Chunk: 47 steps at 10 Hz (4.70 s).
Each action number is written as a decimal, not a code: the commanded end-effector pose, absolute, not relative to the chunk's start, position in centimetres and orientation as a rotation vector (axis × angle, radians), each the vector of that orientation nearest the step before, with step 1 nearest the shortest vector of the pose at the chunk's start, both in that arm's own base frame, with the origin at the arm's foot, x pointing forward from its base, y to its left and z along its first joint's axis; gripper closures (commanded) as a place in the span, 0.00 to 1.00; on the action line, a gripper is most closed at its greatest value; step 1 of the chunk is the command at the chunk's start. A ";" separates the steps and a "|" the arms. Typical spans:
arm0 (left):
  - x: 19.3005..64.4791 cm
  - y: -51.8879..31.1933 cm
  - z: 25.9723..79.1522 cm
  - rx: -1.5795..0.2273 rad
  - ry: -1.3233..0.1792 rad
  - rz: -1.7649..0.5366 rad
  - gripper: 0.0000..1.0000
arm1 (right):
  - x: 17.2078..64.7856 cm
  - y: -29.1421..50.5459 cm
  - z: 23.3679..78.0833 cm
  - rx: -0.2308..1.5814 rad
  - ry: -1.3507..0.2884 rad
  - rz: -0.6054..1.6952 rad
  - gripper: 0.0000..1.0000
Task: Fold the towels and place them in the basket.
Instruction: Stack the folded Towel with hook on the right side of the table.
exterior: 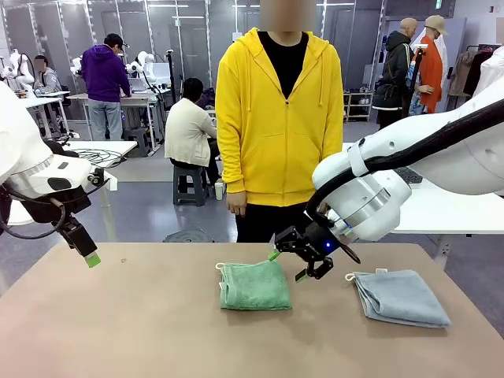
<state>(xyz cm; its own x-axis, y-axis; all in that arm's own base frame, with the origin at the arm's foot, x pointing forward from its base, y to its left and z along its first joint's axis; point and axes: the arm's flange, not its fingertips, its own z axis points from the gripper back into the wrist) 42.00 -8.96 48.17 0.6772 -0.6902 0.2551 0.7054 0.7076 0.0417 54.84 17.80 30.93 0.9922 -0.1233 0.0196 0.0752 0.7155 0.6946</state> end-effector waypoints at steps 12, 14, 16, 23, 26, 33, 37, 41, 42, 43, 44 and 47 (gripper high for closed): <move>42.3 -9.1 48.4 -0.047 -0.254 -0.776 0.02 | 57.2 19.0 26.0 0.866 -0.013 -0.089 0.18; 42.3 -9.1 48.4 -0.047 -0.254 -0.776 0.02 | 57.3 19.5 26.0 0.861 -0.020 -0.081 0.78; 42.3 -9.1 48.4 -0.047 -0.254 -0.776 0.02 | 57.3 19.9 25.9 0.861 -0.020 -0.076 1.00; 42.3 -9.1 48.4 -0.047 -0.254 -0.776 0.02 | 55.5 20.5 25.9 0.846 -0.021 -0.076 1.00; 42.3 -9.1 48.4 -0.047 -0.254 -0.776 0.02 | 56.9 20.0 26.2 0.837 0.001 -0.082 1.00; 42.3 -9.1 48.4 -0.047 -0.254 -0.776 0.02 | 55.2 17.2 33.0 0.804 -0.066 0.042 0.94; 42.3 -9.1 48.4 -0.047 -0.254 -0.776 0.02 | 55.1 12.6 38.4 0.634 -0.142 0.149 0.94; 42.3 -9.1 48.4 -0.047 -0.254 -0.776 0.02 | 54.7 5.7 42.0 0.495 -0.168 0.284 0.94; 42.3 -9.1 48.4 -0.047 -0.254 -0.776 0.02 | 54.8 4.1 42.8 0.486 -0.161 0.301 0.94; 42.3 -9.1 48.4 -0.047 -0.254 -0.776 0.02 | 54.9 2.8 43.3 0.472 -0.148 0.319 0.94; 42.3 -9.1 48.4 -0.047 -0.254 -0.776 0.02 | 54.9 1.6 43.7 0.470 -0.136 0.344 0.94; 42.3 -9.1 48.4 -0.047 -0.254 -0.776 0.02 | 54.6 -1.6 44.3 0.496 -0.136 0.364 0.94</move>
